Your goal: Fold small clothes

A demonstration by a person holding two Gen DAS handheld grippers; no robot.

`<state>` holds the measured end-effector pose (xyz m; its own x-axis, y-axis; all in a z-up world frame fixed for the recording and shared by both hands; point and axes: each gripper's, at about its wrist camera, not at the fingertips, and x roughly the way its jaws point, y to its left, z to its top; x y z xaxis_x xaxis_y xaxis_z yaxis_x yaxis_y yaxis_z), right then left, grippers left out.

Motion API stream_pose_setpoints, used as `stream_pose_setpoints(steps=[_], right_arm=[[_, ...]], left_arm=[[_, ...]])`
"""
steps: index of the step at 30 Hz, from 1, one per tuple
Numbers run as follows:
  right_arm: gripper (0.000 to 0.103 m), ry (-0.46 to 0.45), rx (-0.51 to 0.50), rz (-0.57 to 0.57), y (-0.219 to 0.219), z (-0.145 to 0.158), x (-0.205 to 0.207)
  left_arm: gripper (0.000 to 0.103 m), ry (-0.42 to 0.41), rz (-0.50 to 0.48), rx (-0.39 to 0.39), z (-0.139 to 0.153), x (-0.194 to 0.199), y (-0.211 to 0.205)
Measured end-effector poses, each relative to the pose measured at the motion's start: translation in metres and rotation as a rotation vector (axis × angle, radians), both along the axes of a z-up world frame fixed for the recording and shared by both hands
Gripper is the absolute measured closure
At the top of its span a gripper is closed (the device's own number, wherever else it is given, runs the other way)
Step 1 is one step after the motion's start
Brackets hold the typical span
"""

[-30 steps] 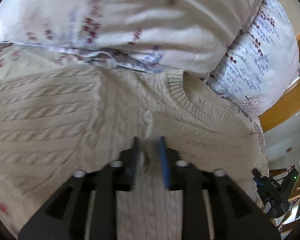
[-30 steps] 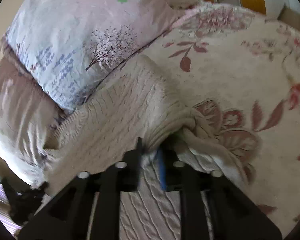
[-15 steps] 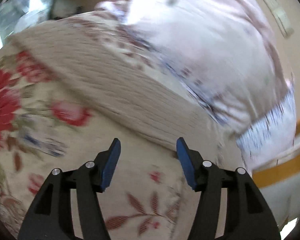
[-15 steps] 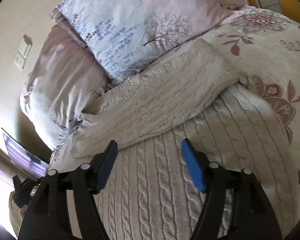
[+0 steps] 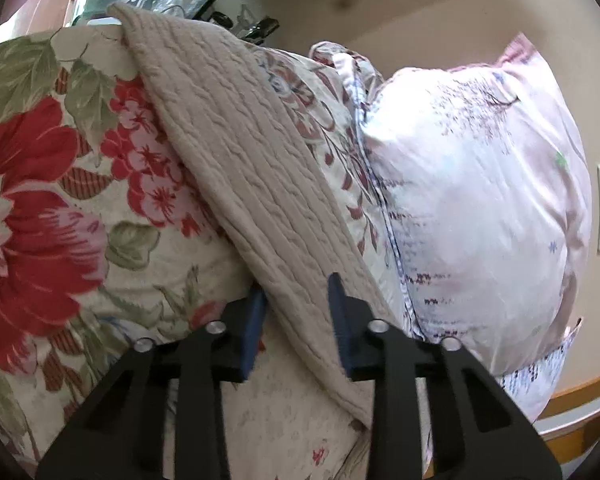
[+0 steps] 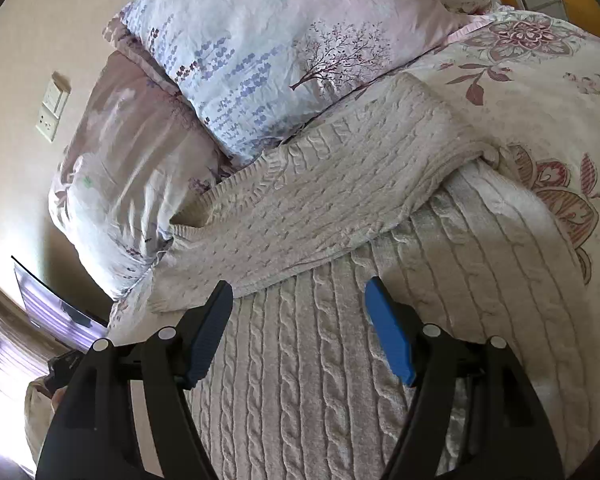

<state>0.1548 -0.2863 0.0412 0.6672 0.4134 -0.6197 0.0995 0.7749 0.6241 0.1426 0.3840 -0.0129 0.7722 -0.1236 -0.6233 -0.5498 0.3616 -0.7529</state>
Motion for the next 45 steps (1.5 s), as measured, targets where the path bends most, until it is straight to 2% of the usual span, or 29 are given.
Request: stream_pose_setpoints(steps=[1,2,3,7,10,14,16,21,25,29,31,32,35,36,38,40,42,44,45], right_arm=[[0.033,-0.001,0.003,0.0,0.0,0.0,0.0],[0.033,-0.002,0.004,0.0,0.0,0.0,0.0],[0.033,-0.003,0.007,0.001,0.001,0.0,0.0],[0.032,-0.007,0.017,0.004,0.0,-0.001,0.0],[0.032,-0.01,0.025,0.005,-0.002,-0.001,0.0],[0.032,-0.013,0.033,0.006,-0.003,-0.001,0.0],[0.032,-0.014,0.036,0.006,-0.003,-0.001,0.0],[0.032,-0.015,0.037,0.005,-0.004,-0.001,0.0],[0.032,-0.016,0.036,0.001,-0.004,-0.002,0.0],[0.032,0.019,-0.008,0.023,-0.001,0.001,0.002],[0.032,0.034,-0.044,0.051,0.002,0.008,0.001],[0.032,0.033,-0.059,0.072,0.004,0.014,0.0],[0.032,0.005,-0.137,0.149,0.015,0.038,0.001],[0.032,-0.016,-0.163,0.185,0.021,0.047,0.003],[0.032,-0.092,-0.248,0.282,0.043,0.067,0.006],[0.034,-0.174,-0.348,0.408,0.08,0.084,0.011],[0.041,-0.246,-0.398,0.528,0.118,0.091,0.017],[0.054,-0.287,-0.439,0.624,0.152,0.091,0.021],[0.056,-0.303,-0.457,0.674,0.169,0.089,0.024]], left_arm=[[0.083,0.001,0.0,-0.002,-0.001,0.0,0.002],[0.093,0.006,-0.001,-0.007,-0.003,0.001,0.004],[0.096,0.003,-0.002,-0.012,-0.003,0.001,0.004],[0.097,-0.044,-0.01,0.029,0.011,-0.001,-0.002],[0.097,-0.126,-0.051,0.053,0.038,0.002,-0.018],[0.097,-0.227,-0.172,0.096,0.076,0.015,-0.061],[0.098,-0.268,-0.26,0.112,0.092,0.026,-0.096],[0.098,-0.322,-0.493,0.164,0.106,0.059,-0.199],[0.097,-0.291,-0.641,0.217,0.093,0.08,-0.28],[0.096,-0.168,-0.802,0.301,0.06,0.097,-0.35],[0.083,-0.097,-0.885,0.301,0.043,0.095,-0.367],[0.073,-0.093,-0.902,0.289,0.04,0.093,-0.366],[0.062,-0.149,-0.938,0.218,0.046,0.073,-0.34],[0.06,-0.161,-0.93,0.217,0.047,0.066,-0.331],[0.06,-0.181,-0.864,0.239,0.051,0.047,-0.297],[0.061,-0.167,-0.791,0.252,0.047,0.035,-0.27],[0.061,-0.147,-0.733,0.244,0.042,0.029,-0.247],[0.063,-0.116,-0.687,0.238,0.035,0.026,-0.228],[0.063,-0.099,-0.671,0.235,0.031,0.024,-0.221]])
